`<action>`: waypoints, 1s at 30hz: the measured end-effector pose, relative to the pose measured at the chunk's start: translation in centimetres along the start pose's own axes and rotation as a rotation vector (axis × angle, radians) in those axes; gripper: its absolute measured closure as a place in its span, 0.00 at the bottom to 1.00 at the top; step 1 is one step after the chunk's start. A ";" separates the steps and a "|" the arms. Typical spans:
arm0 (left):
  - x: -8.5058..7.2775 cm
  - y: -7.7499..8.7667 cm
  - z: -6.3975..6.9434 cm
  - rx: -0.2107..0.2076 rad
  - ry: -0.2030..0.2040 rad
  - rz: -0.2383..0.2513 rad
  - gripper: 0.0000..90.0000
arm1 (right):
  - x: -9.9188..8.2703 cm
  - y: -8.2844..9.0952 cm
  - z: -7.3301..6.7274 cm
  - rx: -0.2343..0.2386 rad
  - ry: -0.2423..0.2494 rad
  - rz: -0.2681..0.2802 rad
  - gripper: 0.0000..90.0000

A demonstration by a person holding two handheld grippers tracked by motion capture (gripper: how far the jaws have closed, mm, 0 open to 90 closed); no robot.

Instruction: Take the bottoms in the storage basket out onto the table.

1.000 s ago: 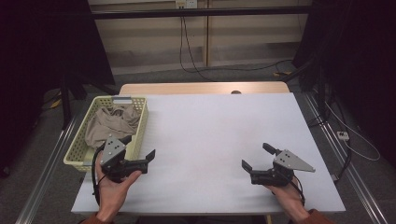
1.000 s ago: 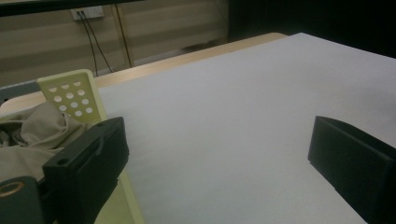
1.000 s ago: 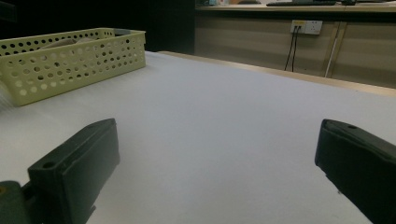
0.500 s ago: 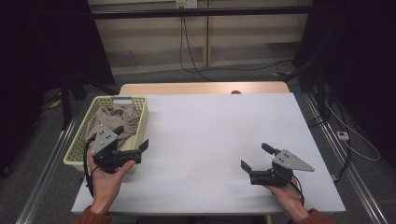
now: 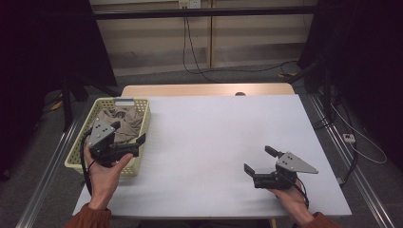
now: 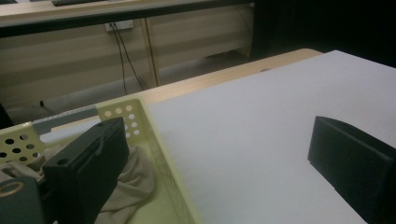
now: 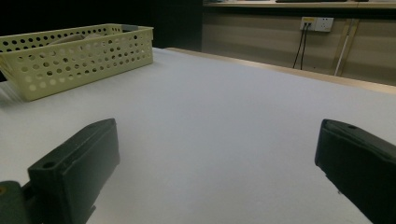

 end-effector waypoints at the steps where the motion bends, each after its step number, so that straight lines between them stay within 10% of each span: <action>1: 0.0 -0.1 -0.1 0.001 0.001 -0.002 0.05 | 0.0 0.0 0.0 0.000 -0.001 0.000 0.00; 30: 0.4 -2.3 -3.7 0.102 -0.005 -0.088 0.05 | -0.1 -0.2 0.0 0.009 -0.005 -0.009 0.00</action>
Point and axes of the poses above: each handheld gripper's, and its own axes: y roughly backward along the jaws, x roughly out of its top, z roughly to its right, the point moved 9 cm from there along -y, roughly forward along the jaws, and after that the axes turned 3 degrees about z, right-handed, at the moved point
